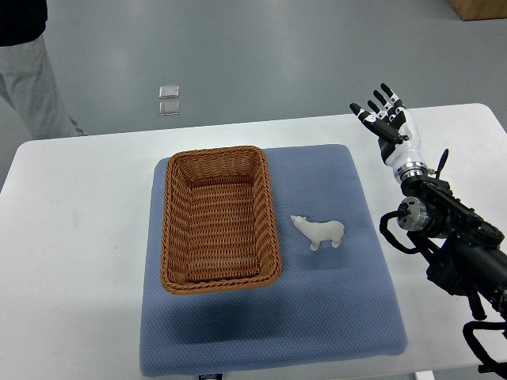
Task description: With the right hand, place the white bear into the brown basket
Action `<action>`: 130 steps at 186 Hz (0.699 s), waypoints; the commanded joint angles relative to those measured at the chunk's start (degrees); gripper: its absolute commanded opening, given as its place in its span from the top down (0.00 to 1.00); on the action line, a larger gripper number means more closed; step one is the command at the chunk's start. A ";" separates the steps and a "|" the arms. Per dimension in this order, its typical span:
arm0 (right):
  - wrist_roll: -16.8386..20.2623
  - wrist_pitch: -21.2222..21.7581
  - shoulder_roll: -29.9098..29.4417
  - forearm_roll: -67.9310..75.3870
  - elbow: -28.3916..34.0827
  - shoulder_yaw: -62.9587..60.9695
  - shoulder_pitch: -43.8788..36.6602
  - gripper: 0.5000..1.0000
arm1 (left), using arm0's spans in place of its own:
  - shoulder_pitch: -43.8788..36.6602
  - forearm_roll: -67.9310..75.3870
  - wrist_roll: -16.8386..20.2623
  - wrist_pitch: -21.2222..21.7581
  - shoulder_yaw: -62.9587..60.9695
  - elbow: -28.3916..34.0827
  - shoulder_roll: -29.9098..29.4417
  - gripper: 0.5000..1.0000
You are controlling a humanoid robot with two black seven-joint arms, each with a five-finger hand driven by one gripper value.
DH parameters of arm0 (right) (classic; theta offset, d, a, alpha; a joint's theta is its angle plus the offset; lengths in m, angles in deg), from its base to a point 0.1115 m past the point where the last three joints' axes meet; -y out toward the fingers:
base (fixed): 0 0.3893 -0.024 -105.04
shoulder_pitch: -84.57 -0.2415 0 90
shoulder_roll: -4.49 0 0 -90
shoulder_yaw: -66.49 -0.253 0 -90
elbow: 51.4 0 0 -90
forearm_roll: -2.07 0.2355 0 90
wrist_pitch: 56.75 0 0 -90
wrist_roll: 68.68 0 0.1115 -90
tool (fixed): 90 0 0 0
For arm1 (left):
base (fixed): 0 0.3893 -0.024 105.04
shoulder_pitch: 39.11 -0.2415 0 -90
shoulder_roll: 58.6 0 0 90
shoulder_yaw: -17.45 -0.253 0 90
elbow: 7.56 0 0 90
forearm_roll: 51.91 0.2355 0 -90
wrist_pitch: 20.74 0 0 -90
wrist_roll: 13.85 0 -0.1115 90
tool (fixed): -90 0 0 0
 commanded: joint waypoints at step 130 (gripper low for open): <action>-0.09 0.09 0.25 0.00 0.00 0.00 0.26 0.16 | 0.44 0.00 -0.26 0.52 -0.03 0.00 0.00 0.00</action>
